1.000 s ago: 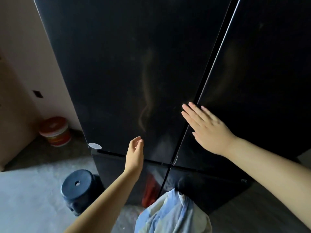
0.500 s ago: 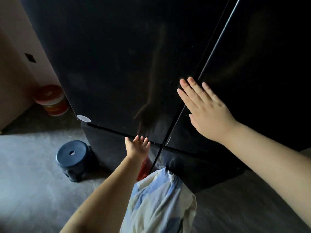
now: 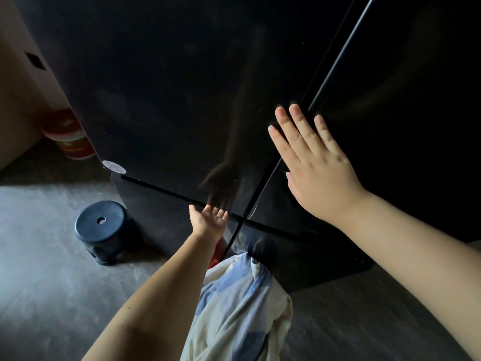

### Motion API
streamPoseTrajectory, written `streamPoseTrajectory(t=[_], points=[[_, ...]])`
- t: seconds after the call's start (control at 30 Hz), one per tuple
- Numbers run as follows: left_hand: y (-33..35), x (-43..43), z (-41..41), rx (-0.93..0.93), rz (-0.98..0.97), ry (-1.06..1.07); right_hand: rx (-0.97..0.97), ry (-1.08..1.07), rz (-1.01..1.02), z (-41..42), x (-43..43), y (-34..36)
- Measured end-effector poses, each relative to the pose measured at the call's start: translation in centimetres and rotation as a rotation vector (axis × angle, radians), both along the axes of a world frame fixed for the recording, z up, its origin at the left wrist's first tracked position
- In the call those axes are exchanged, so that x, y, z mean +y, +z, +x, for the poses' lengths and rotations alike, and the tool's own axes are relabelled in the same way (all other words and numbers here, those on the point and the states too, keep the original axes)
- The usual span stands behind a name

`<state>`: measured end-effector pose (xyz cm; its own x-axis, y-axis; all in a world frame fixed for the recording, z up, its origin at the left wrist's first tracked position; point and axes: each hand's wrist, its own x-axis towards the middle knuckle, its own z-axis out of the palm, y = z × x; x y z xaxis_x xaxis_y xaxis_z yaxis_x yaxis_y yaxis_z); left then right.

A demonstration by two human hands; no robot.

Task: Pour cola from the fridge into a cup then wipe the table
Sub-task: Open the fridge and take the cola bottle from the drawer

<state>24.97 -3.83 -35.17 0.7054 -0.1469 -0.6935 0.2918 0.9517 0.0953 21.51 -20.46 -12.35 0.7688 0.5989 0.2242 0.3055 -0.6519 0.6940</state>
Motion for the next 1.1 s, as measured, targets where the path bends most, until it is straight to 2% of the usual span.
streamPoseTrajectory(t=[0.67,0.9,1.03,1.1], points=[[0.4,1.9,-1.1,-0.008,-0.067,-0.054,0.114,-0.122,0.001,-1.9,1.9,1.3],[-0.4,3.5,-2.9,-0.014,-0.029,-0.143,0.126,-0.118,-0.012,-4.3,2.6,1.3],[-0.5,4.6,-3.2,-0.047,-0.019,-0.211,0.141,-0.091,0.071,-5.0,3.0,1.3],[-0.1,4.6,-3.0,-0.035,-0.013,-0.222,0.158,-0.029,0.193,-5.2,3.1,1.2]])
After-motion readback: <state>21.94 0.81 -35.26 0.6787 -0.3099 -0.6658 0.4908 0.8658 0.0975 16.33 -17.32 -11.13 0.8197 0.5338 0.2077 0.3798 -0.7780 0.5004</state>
